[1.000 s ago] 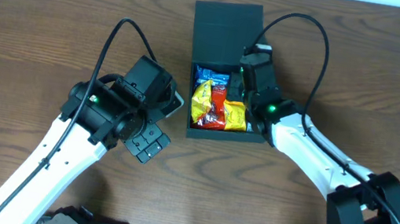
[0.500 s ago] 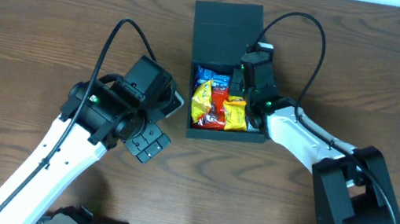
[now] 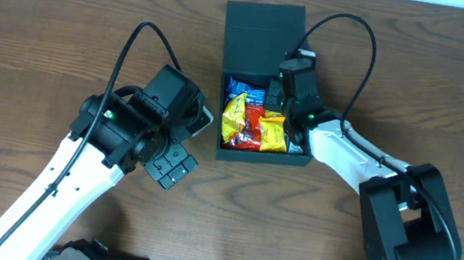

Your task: Pack container

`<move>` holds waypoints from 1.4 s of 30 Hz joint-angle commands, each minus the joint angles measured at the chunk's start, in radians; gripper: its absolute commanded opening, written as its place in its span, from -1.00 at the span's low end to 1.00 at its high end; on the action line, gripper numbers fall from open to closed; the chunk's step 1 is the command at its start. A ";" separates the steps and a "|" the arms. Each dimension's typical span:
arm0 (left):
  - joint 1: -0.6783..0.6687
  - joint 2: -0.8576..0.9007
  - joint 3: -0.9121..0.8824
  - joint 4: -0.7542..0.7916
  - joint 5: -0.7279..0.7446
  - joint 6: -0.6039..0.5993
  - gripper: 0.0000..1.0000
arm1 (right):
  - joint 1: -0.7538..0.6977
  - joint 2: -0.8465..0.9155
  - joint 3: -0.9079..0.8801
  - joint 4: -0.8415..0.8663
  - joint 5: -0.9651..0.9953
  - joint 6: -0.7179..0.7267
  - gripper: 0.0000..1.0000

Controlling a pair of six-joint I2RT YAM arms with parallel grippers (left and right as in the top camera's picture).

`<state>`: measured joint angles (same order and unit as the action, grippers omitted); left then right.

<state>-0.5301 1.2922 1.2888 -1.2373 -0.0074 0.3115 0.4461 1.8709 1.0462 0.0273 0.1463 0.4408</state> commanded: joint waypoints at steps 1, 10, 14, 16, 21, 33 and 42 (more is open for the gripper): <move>0.006 -0.003 0.000 -0.004 -0.011 0.006 0.91 | 0.000 -0.010 -0.013 -0.019 0.012 0.014 -0.97; 0.006 -0.003 -0.001 -0.004 -0.011 0.006 0.90 | -0.013 -0.367 -0.013 -0.212 0.045 -0.018 -0.97; 0.006 -0.003 -0.001 -0.004 -0.011 0.006 0.90 | -0.077 -0.465 -0.013 -0.296 -0.058 -0.119 -0.98; 0.006 -0.003 -0.001 -0.004 -0.011 0.006 0.91 | -0.134 -0.494 -0.013 -0.341 -0.227 -0.224 -0.97; 0.006 -0.003 -0.001 -0.004 -0.011 0.006 0.91 | -0.308 -0.487 -0.012 -0.398 -0.649 -0.414 -0.97; 0.006 -0.003 -0.001 -0.004 -0.011 0.006 0.90 | -0.565 -0.255 0.044 -0.383 -1.191 -0.396 -0.98; 0.006 -0.003 -0.001 -0.004 -0.011 0.006 0.91 | -0.629 -0.164 0.086 -0.368 -1.152 -0.407 -0.98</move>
<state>-0.5301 1.2922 1.2888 -1.2373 -0.0071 0.3115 -0.1680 1.6615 1.1137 -0.3397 -0.9951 0.0444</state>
